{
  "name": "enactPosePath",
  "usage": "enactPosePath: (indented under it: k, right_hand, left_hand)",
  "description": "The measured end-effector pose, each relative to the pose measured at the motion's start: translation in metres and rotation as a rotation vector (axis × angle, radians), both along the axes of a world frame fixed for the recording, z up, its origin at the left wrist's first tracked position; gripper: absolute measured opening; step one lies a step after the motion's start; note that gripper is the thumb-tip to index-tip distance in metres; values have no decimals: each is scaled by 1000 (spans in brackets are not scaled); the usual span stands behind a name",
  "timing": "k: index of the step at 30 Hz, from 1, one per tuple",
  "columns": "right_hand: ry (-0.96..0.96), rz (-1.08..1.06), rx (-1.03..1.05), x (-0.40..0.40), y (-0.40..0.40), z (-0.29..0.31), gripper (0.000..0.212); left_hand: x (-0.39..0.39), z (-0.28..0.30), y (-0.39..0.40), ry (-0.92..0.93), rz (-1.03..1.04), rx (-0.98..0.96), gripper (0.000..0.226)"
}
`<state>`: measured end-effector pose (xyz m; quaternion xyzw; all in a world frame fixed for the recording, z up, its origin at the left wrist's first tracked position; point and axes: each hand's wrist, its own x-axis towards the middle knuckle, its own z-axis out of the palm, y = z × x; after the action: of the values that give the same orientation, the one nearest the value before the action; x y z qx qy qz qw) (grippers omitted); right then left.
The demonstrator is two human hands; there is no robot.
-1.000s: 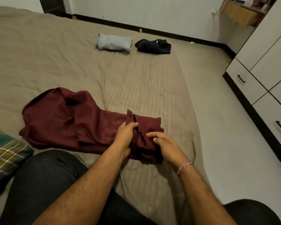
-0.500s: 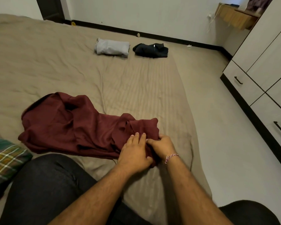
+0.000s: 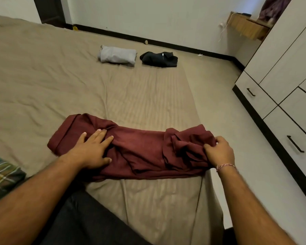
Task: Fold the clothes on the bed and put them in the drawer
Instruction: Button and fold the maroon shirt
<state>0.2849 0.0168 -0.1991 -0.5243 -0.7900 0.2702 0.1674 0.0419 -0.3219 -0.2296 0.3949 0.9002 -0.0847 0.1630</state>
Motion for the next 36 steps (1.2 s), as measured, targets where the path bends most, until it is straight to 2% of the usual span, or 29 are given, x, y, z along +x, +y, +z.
enactPosePath:
  k: [2,5,7,9,11,13,14,16,18,20,23,25,26,28,31,33,36]
  right_hand:
    - [8,50,66,-11,-19,14,15]
    - [138,179,101,-43,-69,22,17]
    - [200,364,35,-69,-107,17,20]
    - [194,531,-138,-87,-134,7,24]
    - [295,429,-243,-93,-138,0,22]
    - [378,195,-182,-87,-121,-8,19]
    - [348,108,-166,-83,-111,-14,23]
    - [242,45,-293,-79,-100,-26,40]
    - [179,54,-439,-81,-99,-37,55]
    - [192,60,-482,-86,-100,-41,57]
    - [289,60,-669,-88,-102,-43,32]
    - [294,37,-668,-87,-100,-47,24]
    - [306,9,-652,-86,-98,-49,22]
    - [346,-49,-653,-80,-88,-46,23]
    - [329,-99,-557,-63,-60,-31,25]
    - [324,-113,-435,-53,-42,-15,27]
    - [332,-57,-412,-58,-41,15,19]
  left_hand:
    - [8,-2,16,-3,31,100,91]
    - [17,9,37,92,-41,454,74]
    - [24,14,38,85,-86,684,63]
    - [29,13,33,-7,-34,813,57]
    - [26,11,24,-27,95,864,52]
    - [22,12,17,70,211,923,47]
    - [24,14,17,101,228,974,44]
    - [38,19,24,48,153,1057,40]
    - [56,19,39,-63,46,1014,44]
    - [58,11,48,-109,27,814,58]
    - [25,-1,40,-105,119,443,73]
    - [1,-8,29,-152,206,327,75]
    - [-7,-10,26,-179,237,337,74]
    - [-14,-7,26,-238,281,528,64]
    - [-15,9,25,-271,380,980,42]
    - [-17,14,19,-286,505,1121,31]
    - [-21,11,15,-415,702,1254,23]
